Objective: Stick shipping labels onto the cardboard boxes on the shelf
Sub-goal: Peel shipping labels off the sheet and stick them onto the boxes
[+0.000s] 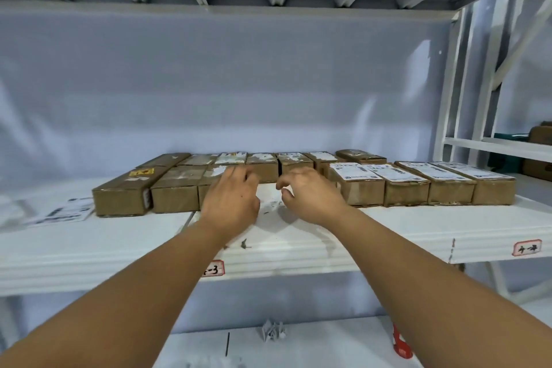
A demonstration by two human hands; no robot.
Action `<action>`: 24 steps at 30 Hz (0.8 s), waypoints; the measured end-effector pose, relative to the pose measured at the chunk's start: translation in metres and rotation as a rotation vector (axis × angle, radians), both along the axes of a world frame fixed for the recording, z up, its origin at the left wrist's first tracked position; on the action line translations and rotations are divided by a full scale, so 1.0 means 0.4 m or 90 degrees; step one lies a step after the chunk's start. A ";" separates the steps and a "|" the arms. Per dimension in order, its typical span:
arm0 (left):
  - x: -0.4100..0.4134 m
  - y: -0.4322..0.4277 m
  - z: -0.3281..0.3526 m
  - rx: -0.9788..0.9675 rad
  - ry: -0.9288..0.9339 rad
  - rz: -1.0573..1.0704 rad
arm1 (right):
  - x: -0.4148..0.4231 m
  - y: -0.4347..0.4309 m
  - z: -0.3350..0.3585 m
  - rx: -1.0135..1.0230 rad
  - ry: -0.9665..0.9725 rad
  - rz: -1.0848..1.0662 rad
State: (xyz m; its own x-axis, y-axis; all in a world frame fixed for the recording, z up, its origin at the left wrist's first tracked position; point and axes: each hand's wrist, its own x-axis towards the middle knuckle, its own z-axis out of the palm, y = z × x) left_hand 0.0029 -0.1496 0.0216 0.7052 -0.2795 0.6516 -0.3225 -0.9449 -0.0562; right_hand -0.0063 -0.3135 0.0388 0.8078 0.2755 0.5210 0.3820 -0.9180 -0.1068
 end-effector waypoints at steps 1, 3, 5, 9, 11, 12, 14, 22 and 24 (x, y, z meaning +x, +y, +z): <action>-0.002 0.035 -0.002 -0.009 0.011 0.010 | 0.004 0.023 -0.006 0.009 0.021 0.010; -0.003 0.100 -0.016 -0.022 0.032 0.026 | 0.011 0.070 -0.017 0.037 0.063 0.026; -0.004 0.143 -0.030 -0.083 0.052 0.043 | 0.021 0.114 -0.027 0.080 0.104 0.042; 0.005 0.163 -0.048 -0.172 0.083 0.045 | 0.053 0.199 -0.035 0.236 0.163 0.068; 0.013 0.157 -0.055 -0.166 0.098 0.060 | 0.068 0.218 -0.045 0.292 0.166 0.066; 0.017 0.161 -0.056 -0.166 0.105 0.075 | 0.076 0.227 -0.054 0.310 0.168 0.064; 0.021 0.166 -0.058 -0.156 0.109 0.095 | 0.082 0.231 -0.068 0.334 0.181 0.063; 0.013 0.165 -0.055 -0.141 0.069 0.032 | 0.070 0.222 -0.069 0.398 0.164 0.041; 0.008 0.164 -0.054 -0.166 0.080 -0.031 | 0.064 0.220 -0.069 0.408 0.163 0.031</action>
